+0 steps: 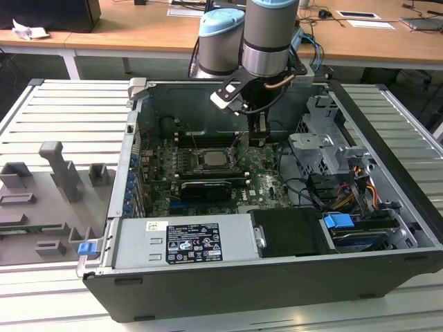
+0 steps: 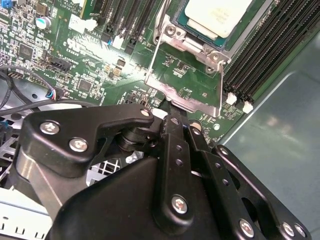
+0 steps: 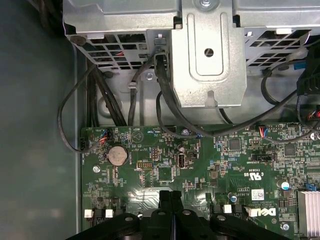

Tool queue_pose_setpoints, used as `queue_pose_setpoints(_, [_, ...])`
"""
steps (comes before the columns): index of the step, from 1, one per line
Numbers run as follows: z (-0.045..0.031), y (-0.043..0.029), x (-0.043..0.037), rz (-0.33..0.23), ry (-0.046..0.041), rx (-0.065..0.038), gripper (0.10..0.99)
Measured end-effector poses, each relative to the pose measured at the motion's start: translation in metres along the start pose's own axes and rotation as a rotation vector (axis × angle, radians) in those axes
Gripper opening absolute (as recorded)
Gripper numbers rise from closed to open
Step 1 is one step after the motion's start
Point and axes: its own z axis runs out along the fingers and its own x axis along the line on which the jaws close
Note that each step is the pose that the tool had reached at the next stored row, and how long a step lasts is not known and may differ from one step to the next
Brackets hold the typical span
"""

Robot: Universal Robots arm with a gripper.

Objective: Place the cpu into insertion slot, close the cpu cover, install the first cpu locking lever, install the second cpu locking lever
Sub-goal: 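Close the cpu cover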

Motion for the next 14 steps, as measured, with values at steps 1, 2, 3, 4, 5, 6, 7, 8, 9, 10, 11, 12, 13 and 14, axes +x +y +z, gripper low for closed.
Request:
queue_pose_setpoints(1, [0.0000,-0.0002,0.0000,0.000,-0.0001,0.000,0.106])
queue_pose_setpoints(2, [0.0000,-0.0003,0.0000,0.000,-0.0001,0.000,0.106])
queue_pose_setpoints(3, [-0.0001,-0.0009,0.0000,0.000,0.0000,0.000,0.106])
queue_pose_setpoints(4, [-0.0001,-0.0012,0.0000,0.000,-0.0001,0.000,0.106])
queue_pose_setpoints(5, [-0.0001,-0.0013,0.0000,0.000,0.0000,0.000,0.106])
queue_pose_setpoints(6, [-0.0001,-0.0013,0.0000,0.000,-0.0001,0.000,0.106])
queue_pose_setpoints(7, [-0.0001,-0.0015,0.0000,0.000,0.0000,0.000,0.106])
queue_pose_setpoints(8, [-0.0001,-0.0016,0.0000,0.000,0.0000,0.000,0.106])
queue_pose_setpoints(9, [-0.0001,-0.0017,0.0000,0.000,0.0000,0.000,0.106])
queue_pose_setpoints(10, [-0.0001,-0.0019,0.0000,0.000,0.0000,0.000,0.106])
queue_pose_setpoints(11, [-0.0001,-0.0020,-0.0001,0.000,-0.0001,0.000,0.106])
queue_pose_setpoints(12, [-0.0001,-0.0021,-0.0001,0.000,0.0000,0.000,0.106])
queue_pose_setpoints(13, [-0.0001,-0.0024,-0.0001,0.000,0.0000,0.000,0.106])
queue_pose_setpoints(14, [-0.0002,-0.0031,-0.0001,0.000,-0.0001,0.000,0.106])
